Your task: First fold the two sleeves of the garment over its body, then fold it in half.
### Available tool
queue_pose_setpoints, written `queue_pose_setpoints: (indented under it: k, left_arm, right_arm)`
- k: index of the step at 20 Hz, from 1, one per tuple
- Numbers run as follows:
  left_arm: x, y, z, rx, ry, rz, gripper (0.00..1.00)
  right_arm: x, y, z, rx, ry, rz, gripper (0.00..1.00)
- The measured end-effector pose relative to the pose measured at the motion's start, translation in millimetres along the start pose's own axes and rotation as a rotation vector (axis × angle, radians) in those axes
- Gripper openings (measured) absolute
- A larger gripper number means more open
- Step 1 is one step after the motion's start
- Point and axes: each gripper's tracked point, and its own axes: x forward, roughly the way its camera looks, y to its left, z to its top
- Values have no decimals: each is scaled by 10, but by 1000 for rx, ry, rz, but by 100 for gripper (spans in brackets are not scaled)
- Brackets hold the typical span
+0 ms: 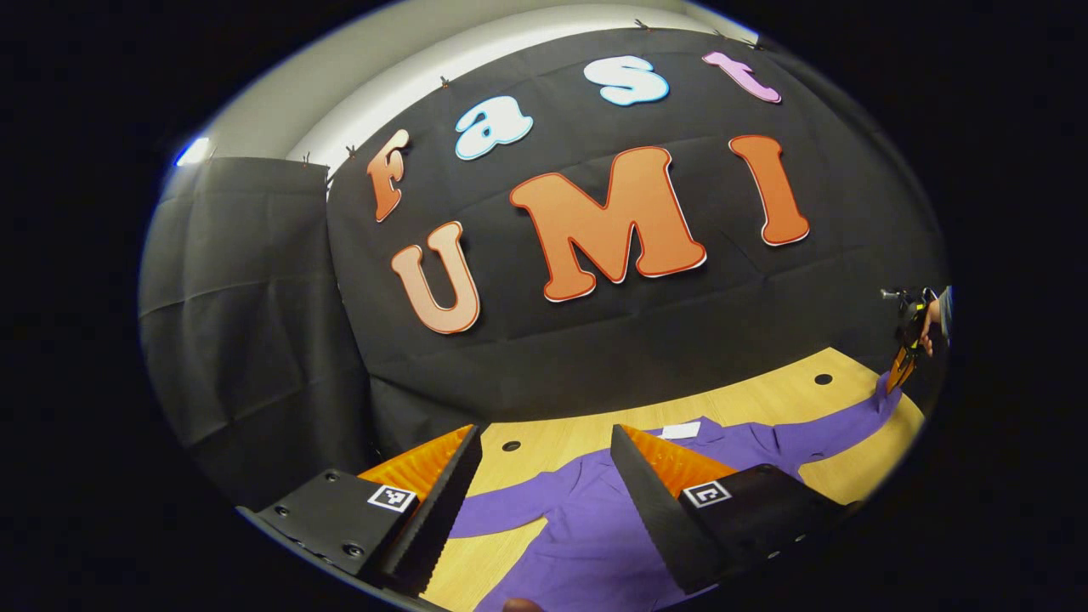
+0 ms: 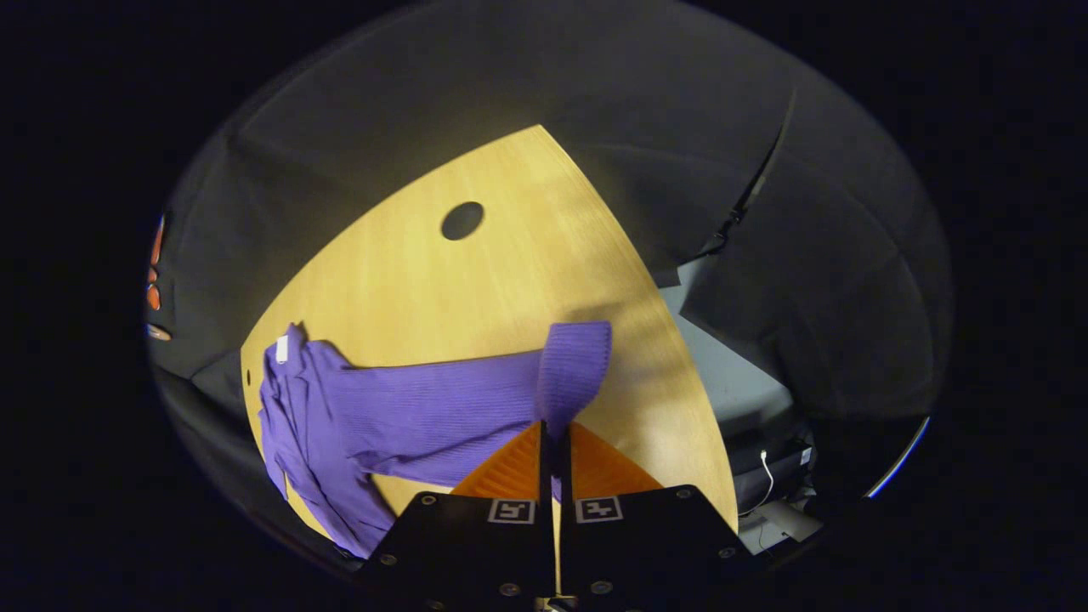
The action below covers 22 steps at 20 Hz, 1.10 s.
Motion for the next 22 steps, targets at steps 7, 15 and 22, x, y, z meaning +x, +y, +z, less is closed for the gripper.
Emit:
queue_pose_setpoints:
  k: [7,15,22]
  left_arm:
    - [28,182,-37,-29,-36,-32,98]
    - [335,613,-229,-99,-66,-104,98]
    - [650,1157,-443,-149,-53,-144,98]
  right_arm:
    - [-740,625,-9,-99,-114,44,3]
    - [-1477,1497,-121,-154,-233,49,3]
    - [-1698,2389,-249,-234,-269,66,3]
